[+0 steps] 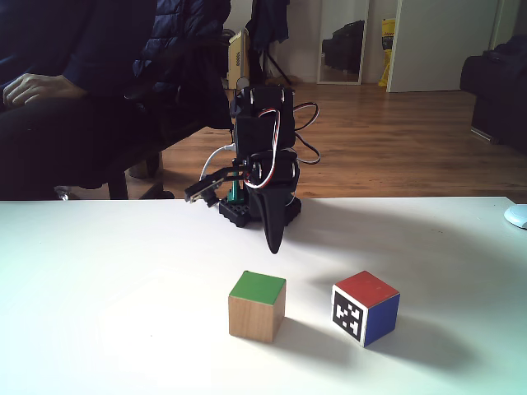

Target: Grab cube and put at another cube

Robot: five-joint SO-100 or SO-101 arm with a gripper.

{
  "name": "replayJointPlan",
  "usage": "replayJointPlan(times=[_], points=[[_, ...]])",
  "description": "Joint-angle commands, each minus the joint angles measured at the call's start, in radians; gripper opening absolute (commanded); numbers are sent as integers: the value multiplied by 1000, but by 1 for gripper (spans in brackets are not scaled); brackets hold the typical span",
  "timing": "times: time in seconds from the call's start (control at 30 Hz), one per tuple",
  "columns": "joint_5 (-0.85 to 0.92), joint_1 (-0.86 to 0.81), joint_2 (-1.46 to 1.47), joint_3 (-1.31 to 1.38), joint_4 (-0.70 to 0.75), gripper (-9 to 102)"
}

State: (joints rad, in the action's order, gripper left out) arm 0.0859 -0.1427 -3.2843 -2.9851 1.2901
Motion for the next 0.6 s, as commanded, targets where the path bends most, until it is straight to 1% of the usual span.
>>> replayJointPlan(times=[0.0,0.07,0.17,0.27,0.37,0.47,0.57], points=[[-15,0,-5,17,-2,0],[-38,-9,-5,18,-28,0],[-69,-34,-5,78,-28,9],[-81,-41,-2,147,-23,10],[-106,-44,54,206,-31,16],[-127,-52,115,247,-69,20],[-84,-64,133,253,-130,21]])
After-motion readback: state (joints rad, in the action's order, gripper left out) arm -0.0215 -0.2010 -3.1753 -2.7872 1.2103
